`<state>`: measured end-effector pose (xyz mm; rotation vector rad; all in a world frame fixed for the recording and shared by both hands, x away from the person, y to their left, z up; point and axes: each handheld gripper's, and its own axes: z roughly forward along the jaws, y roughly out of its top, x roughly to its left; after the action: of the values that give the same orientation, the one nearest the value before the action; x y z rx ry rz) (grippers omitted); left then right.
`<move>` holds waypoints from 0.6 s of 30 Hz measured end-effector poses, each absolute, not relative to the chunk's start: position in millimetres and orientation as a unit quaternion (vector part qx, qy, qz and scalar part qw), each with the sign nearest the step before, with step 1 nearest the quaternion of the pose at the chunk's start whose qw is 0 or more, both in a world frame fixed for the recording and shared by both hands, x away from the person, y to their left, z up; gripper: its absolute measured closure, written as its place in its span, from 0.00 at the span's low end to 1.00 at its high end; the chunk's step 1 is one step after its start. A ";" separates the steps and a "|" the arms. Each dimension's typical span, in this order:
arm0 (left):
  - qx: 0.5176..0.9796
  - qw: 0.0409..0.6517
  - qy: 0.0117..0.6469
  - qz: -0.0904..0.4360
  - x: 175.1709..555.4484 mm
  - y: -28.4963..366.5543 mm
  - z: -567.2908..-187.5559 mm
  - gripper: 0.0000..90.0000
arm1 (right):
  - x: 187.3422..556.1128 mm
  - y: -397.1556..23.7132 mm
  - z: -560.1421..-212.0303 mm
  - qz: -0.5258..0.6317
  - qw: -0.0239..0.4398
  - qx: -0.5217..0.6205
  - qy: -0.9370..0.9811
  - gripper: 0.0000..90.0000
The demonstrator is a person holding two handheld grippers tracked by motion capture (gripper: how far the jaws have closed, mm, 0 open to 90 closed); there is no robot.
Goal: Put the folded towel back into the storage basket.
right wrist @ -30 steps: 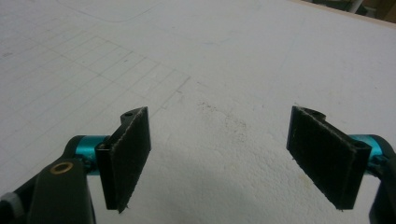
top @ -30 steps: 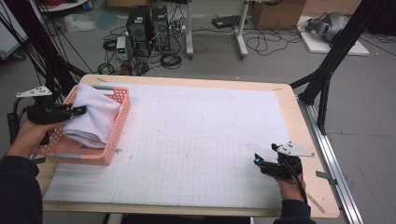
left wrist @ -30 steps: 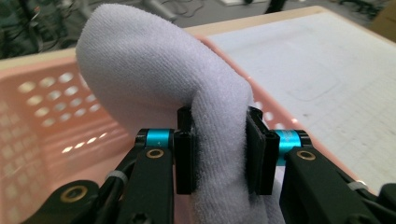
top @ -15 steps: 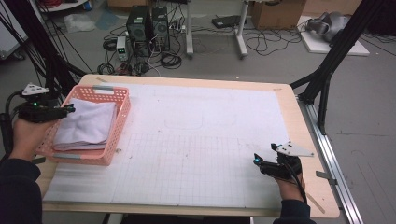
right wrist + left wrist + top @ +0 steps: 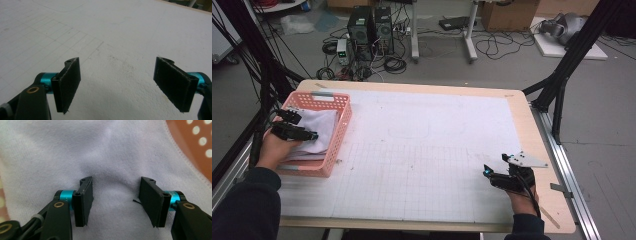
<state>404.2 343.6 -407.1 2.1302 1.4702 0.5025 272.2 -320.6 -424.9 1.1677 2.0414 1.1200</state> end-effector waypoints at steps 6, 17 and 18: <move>0.778 0.282 0.530 0.185 404.4 339.8 -408.1 0.48 | 272.0 -319.9 -424.9 0.413 0.264 0.431 0.758 0.23; 0.682 0.446 0.506 0.285 368.0 360.6 -363.1 0.27 | 272.6 -319.0 -424.0 0.414 0.266 0.428 0.758 0.23; 0.674 0.468 0.497 0.284 363.4 358.8 -360.1 0.24 | 272.9 -318.3 -423.6 0.413 0.268 0.425 0.760 0.23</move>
<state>363.4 358.8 -360.1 1.6523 1.2191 0.6975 272.9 -318.3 -423.6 1.1463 2.0499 1.1135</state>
